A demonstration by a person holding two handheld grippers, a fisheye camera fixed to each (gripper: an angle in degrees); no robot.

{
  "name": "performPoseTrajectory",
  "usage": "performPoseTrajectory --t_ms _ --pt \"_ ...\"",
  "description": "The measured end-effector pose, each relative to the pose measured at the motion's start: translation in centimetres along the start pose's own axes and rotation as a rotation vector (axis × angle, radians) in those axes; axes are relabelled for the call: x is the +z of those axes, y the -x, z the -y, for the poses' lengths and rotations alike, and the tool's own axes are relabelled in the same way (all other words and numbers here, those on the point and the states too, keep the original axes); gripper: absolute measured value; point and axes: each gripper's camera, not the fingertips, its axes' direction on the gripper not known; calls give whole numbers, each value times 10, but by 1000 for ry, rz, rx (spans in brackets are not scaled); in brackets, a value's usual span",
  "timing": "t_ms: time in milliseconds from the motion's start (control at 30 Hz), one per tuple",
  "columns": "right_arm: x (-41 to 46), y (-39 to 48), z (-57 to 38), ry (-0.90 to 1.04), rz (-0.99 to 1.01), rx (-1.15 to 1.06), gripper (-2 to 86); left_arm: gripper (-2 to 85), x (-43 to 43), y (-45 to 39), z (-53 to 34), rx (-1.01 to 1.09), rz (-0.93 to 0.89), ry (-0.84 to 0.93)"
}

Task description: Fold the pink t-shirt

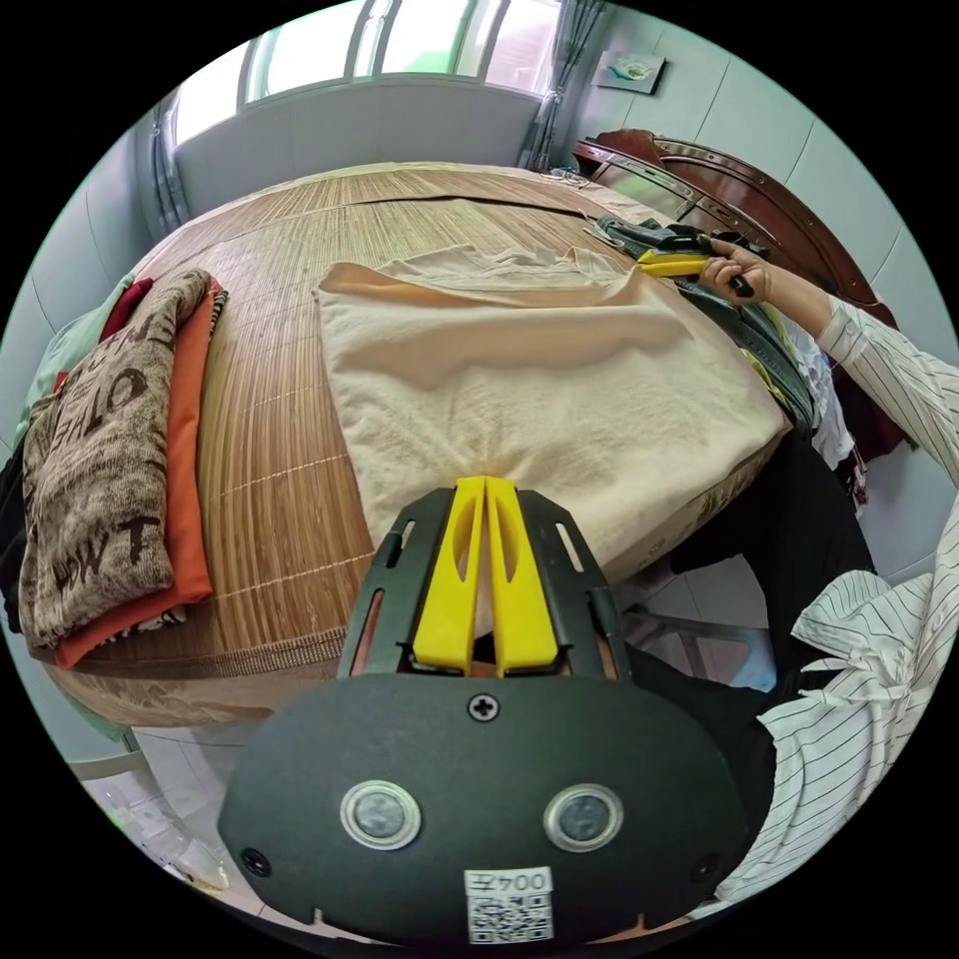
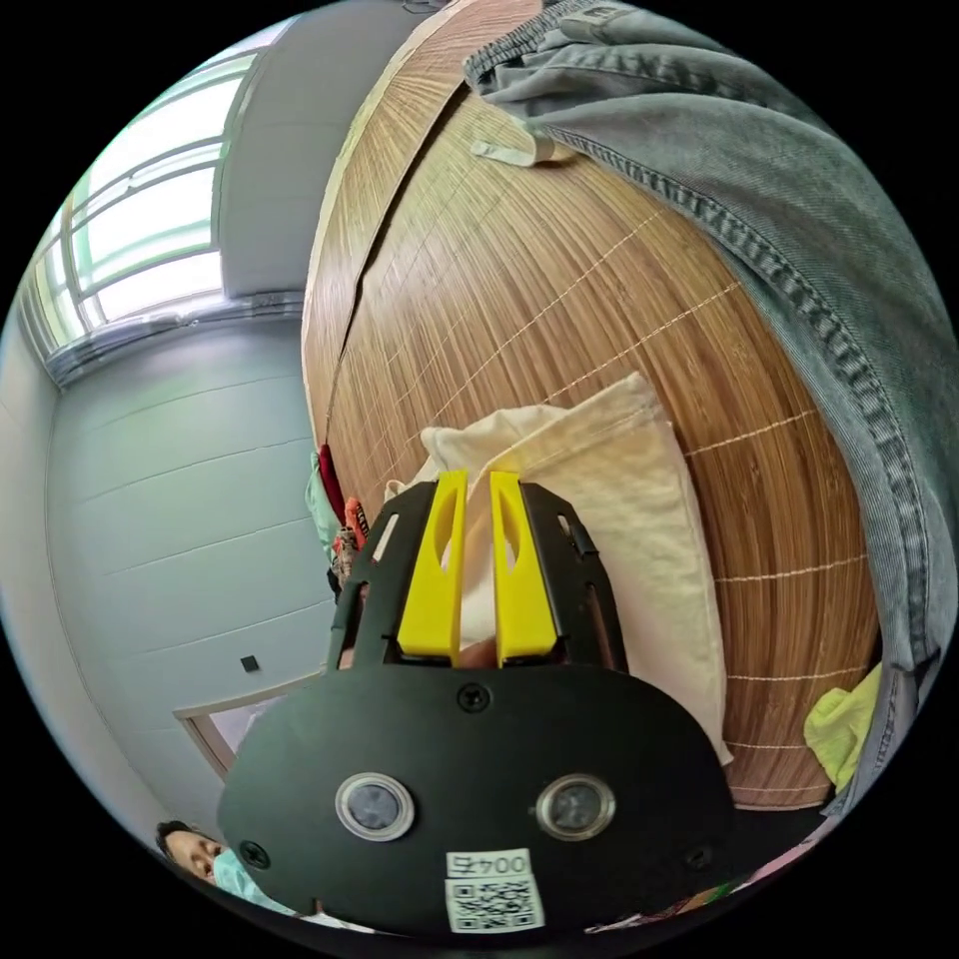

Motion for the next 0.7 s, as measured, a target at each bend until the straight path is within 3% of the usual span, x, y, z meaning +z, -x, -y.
performPoseTrajectory --t_ms 400,600,700 --pt "-92 -72 -61 -214 281 11 37 2 14 17 24 -24 0 31" --pt "-80 -53 -183 -97 6 -378 -2 2 11 18 54 -2 0 95" --pt "-52 -64 -231 -89 -69 -497 -6 2 -11 7 87 -18 -65 -9"
